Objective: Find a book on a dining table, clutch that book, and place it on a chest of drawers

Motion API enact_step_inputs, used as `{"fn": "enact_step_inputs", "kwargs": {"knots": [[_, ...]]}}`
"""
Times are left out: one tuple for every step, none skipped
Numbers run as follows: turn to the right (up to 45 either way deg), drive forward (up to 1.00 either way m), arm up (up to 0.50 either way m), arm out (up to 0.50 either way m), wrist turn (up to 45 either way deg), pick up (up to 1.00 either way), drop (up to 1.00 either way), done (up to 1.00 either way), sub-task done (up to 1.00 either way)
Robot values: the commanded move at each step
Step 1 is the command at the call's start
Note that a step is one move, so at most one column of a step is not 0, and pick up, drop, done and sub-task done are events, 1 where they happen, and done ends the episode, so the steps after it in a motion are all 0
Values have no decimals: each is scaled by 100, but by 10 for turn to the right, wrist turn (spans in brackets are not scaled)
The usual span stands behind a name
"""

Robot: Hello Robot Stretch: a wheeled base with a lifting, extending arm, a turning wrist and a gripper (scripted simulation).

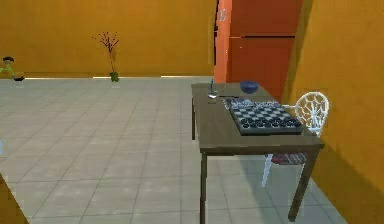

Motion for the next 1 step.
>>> {"fn": "enact_step_inputs", "kwargs": {"knots": [[-120,0,0,0,0,0,0,0,0]]}}
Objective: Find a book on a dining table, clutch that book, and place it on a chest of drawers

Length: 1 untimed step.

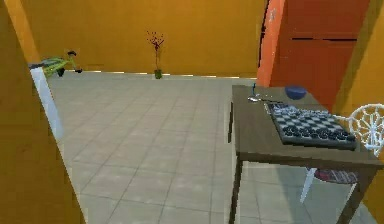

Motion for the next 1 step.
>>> {"fn": "enact_step_inputs", "kwargs": {"knots": [[0,20,0,0,0,0,0,0,0]]}}
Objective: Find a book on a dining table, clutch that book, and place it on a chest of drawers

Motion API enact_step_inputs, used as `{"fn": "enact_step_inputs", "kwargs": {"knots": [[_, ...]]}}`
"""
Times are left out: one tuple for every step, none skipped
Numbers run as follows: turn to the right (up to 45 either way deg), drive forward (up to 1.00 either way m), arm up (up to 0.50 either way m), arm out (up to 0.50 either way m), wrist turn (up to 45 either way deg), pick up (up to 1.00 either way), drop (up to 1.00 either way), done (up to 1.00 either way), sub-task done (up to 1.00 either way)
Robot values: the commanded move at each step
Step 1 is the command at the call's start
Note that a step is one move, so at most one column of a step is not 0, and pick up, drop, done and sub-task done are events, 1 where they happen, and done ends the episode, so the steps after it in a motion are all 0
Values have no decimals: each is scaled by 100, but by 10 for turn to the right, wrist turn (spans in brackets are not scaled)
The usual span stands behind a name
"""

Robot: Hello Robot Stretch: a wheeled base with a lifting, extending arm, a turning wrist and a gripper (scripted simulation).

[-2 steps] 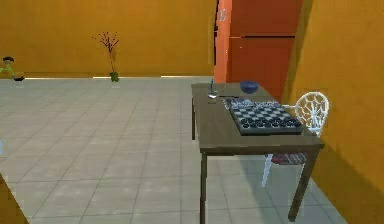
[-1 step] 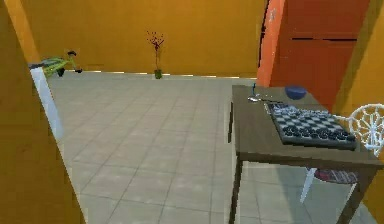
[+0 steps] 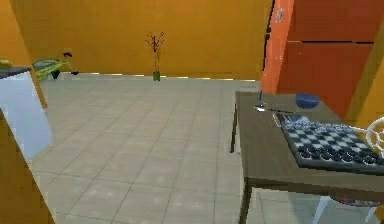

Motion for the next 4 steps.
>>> {"fn": "enact_step_inputs", "kwargs": {"knots": [[60,0,0,0,0,0,0,0,0],[0,20,0,0,0,0,0,0,0],[-450,0,0,0,0,0,0,0,0],[-180,0,0,0,0,0,0,0,0]]}}
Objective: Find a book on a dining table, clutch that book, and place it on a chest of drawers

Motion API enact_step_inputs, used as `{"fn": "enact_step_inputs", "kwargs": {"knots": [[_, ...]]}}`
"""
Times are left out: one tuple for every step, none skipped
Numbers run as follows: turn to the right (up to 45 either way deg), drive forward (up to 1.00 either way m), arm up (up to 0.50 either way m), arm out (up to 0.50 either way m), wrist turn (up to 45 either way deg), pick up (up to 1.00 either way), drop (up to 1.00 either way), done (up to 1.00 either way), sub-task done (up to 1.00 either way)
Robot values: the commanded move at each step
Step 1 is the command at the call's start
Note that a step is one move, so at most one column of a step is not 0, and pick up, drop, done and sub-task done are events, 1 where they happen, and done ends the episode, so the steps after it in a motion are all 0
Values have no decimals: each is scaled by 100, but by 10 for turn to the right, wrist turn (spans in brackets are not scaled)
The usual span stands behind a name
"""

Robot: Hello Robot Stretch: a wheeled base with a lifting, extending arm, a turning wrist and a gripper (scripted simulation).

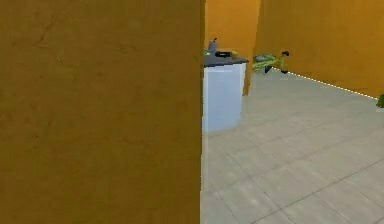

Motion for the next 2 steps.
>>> {"fn": "enact_step_inputs", "kwargs": {"knots": [[450,0,0,0,0,0,0,0,0],[90,0,0,0,0,0,0,0,0]]}}
